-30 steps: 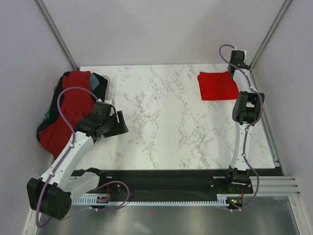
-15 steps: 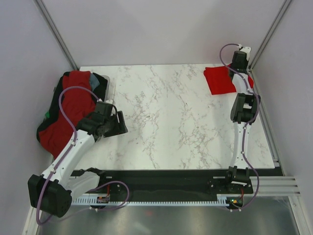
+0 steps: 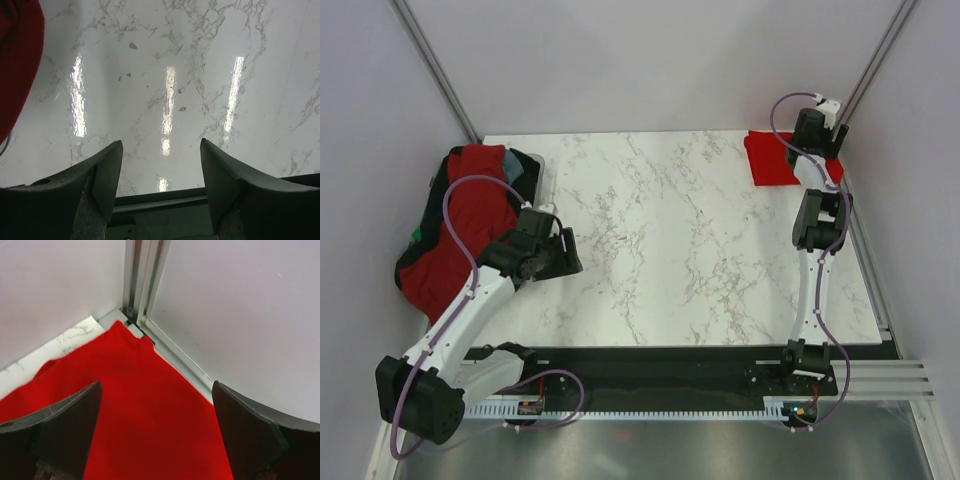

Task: Fold and stack the t-shirts
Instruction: Neatly place the folded tshirt to the corner, then reset both grippers

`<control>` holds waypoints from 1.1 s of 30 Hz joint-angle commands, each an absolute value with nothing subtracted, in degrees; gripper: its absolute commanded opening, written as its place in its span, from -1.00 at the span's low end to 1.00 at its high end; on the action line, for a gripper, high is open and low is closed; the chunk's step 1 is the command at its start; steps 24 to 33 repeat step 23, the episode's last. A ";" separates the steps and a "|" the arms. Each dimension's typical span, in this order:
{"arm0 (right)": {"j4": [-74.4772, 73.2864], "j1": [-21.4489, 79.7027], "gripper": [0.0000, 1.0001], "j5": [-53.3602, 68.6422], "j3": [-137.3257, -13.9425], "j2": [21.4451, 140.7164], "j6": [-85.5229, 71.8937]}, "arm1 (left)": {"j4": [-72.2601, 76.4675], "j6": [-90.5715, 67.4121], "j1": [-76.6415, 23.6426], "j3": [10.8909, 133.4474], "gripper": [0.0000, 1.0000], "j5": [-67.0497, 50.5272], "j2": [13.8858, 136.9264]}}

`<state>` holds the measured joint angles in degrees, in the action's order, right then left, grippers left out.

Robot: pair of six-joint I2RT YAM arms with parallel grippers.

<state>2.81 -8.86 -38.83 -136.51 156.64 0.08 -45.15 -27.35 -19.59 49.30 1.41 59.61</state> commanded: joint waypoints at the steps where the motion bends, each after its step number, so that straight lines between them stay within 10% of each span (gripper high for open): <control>1: 5.89 -8.27 0.96 -39.11 -132.82 143.83 -3.59 | -44.47 -28.39 -20.39 49.22 0.41 2.81 57.13; 9: -2.26 -0.81 0.96 -37.02 -110.42 117.54 -13.49 | -44.21 -28.39 -20.57 49.31 0.41 3.16 52.66; 20: -8.44 16.95 0.96 -2.99 -62.98 78.16 -34.01 | -44.12 -28.92 -20.65 49.04 0.42 4.66 47.90; 33: -12.73 20.65 0.97 -3.43 -56.36 70.59 -35.94 | -44.12 -29.09 -20.57 49.04 0.42 5.27 47.11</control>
